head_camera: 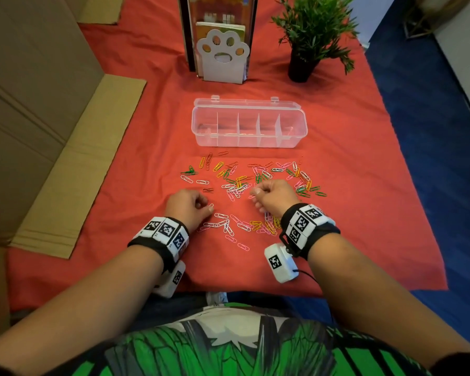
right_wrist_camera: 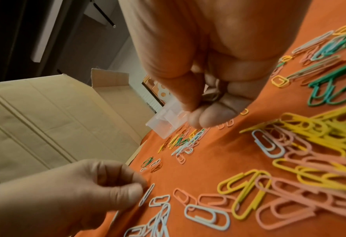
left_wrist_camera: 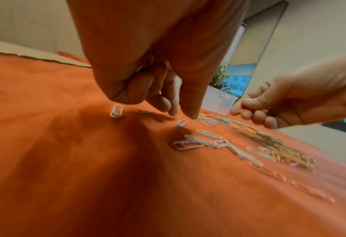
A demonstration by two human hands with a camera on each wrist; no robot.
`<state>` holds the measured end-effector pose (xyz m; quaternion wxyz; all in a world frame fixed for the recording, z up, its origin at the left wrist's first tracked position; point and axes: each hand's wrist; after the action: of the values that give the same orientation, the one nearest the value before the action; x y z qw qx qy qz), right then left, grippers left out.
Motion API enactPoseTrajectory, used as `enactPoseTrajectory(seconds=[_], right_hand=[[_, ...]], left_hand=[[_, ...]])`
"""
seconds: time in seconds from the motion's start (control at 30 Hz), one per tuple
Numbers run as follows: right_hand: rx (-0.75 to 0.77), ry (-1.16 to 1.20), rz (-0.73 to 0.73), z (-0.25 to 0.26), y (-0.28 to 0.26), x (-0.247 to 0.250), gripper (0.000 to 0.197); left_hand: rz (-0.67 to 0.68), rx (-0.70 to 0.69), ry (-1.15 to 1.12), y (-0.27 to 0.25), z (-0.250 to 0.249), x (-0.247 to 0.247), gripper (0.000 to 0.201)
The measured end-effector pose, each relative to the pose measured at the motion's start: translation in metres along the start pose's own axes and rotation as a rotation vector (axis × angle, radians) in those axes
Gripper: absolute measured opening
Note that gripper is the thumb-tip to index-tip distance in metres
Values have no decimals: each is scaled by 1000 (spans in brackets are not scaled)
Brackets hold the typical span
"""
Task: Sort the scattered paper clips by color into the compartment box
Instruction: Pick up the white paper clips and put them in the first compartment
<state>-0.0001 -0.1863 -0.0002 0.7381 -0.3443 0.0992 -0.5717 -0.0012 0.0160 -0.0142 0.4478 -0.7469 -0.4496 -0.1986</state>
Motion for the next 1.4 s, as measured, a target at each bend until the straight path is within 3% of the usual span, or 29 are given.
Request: enactPoseTrajectory(seconds=[0.2,0.33,0.53,0.73,0.83,0.9,1.0,1.03,1.17,1.3,1.4], right_hand=[[21,22,-33,-4,1,4,36],[53,9,-55,-4,0,6,25],[28,75,-50,-3,-2,15,42],[-24,412,72,2,-11,14,30],[-24,179,60,-2,-13,9,27],[-5,-109,75,-6,-14,-2,22],[40,-524,136,-13,-16,-26,6],[77,-640,124,-17,-16,-33,10],[156,-801,76,-29,-15,-38,18],[151,-819,-40,-24,-13,-21,15],[157,-873,21,-13,-19,-33,21]], left_hand=[[35,-58,105,2,3,-7,6],[48,-64,50,2,1,-9,4],[168,18,-515,7,0,-2,19],[354,153,-1269,-5,-11,11,25],[387,190,-1410,-10,-9,17,22],[365,213,-1319,-9,-8,13,21],[255,130,-764,-4,-1,-3,26],[233,70,-567,-4,3,-8,26],[216,-50,24,-9,12,-15,16],[191,-112,215,-8,16,-14,14],[185,-128,240,-9,14,-14,14]])
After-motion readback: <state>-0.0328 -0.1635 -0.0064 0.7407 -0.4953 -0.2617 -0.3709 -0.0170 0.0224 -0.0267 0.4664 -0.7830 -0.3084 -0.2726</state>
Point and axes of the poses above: each hand's wrist, its own y-axis towards the middle knuckle, its own x-axis out of the back of the hand, z = x × y, and after that the axes turned 15 degrees about z, right-handed
